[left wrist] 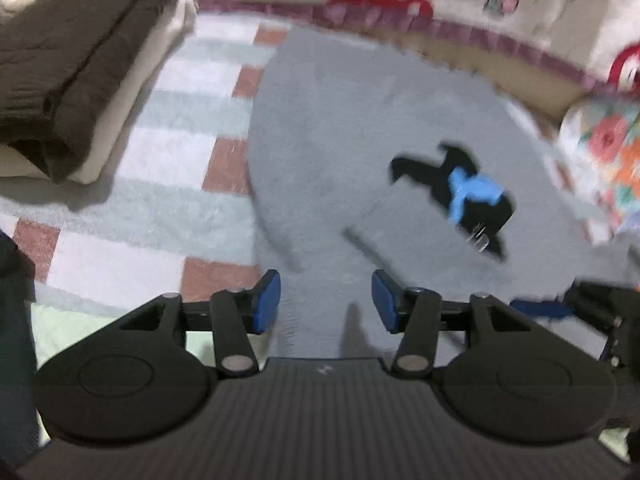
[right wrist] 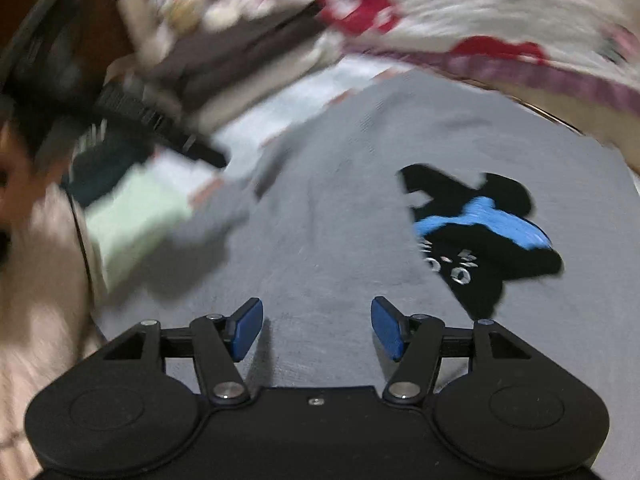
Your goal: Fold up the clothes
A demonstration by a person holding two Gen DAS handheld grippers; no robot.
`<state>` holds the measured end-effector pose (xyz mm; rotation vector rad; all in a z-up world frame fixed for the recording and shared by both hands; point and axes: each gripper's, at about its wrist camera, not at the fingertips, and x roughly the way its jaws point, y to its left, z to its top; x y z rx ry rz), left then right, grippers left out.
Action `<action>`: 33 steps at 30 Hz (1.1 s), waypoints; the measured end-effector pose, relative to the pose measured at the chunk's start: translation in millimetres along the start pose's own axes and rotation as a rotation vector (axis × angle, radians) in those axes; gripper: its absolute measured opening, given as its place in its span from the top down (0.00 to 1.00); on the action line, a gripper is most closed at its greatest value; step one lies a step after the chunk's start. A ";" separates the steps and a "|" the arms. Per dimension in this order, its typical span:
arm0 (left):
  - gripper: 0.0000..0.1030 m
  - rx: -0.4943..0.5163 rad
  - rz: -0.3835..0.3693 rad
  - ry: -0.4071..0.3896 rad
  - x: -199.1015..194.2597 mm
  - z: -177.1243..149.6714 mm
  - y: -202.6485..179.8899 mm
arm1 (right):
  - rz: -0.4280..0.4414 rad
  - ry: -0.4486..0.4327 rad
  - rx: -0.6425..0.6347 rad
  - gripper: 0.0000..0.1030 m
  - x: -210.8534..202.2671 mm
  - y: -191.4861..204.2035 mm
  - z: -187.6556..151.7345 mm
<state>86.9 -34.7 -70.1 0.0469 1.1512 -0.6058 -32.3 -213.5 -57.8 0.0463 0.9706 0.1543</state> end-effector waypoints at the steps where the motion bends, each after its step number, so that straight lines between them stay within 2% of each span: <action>1: 0.51 -0.008 -0.004 0.023 6.6 -1.7 5.1 | -0.020 0.030 -0.044 0.37 9.5 7.0 4.0; 3: 0.51 -0.038 -0.014 0.046 16.2 -9.1 12.4 | -0.065 0.074 -0.082 0.35 27.8 11.9 5.9; 5: 0.51 -0.072 -0.022 0.055 24.5 -19.1 18.1 | -0.079 0.078 -0.060 0.36 36.6 9.3 4.0; 7: 0.51 -0.107 -0.027 0.063 28.9 -23.9 23.3 | -0.104 0.052 0.017 0.82 17.6 -0.9 -9.3; 8: 0.51 -0.121 -0.032 0.060 28.4 -24.8 25.5 | -0.117 0.040 0.055 0.90 8.0 -6.0 -15.9; 12: 0.51 -0.125 -0.067 -0.001 16.4 -26.6 26.1 | -0.167 -0.011 0.210 0.90 -30.1 -26.4 -42.6; 15: 0.55 -0.117 -0.069 -0.080 4.0 -29.4 21.0 | -0.204 -0.050 0.326 0.90 -58.7 -41.7 -62.5; 17: 0.55 -0.085 -0.096 -0.115 -3.6 -30.2 13.6 | -0.228 -0.076 0.403 0.90 -77.7 -51.8 -75.9; 19: 0.55 -0.018 -0.121 -0.115 -5.7 -32.3 1.2 | -0.252 -0.096 0.479 0.89 -95.5 -61.4 -89.6; 22: 0.54 0.107 -0.155 -0.036 5.2 -38.0 -22.0 | -0.215 -0.001 0.575 0.84 -85.5 -62.4 -120.4; 23: 0.53 0.149 -0.153 -0.005 10.0 -40.3 -30.4 | -0.198 0.025 0.609 0.79 -81.8 -63.4 -129.7; 26: 0.52 0.243 -0.057 0.025 18.9 -46.2 -49.6 | -0.162 -0.008 0.690 0.74 -84.1 -69.8 -138.3; 28: 0.50 0.228 -0.030 0.012 17.8 -45.0 -47.5 | -0.144 -0.035 0.716 0.68 -89.1 -74.9 -135.6; 30: 0.47 0.128 -0.001 0.004 13.2 -40.4 -30.5 | -0.158 -0.042 0.719 0.55 -93.6 -77.1 -133.2; 33: 0.46 -0.032 0.041 0.003 6.6 -33.4 -2.4 | -0.207 -0.035 0.699 0.48 -99.2 -79.2 -130.6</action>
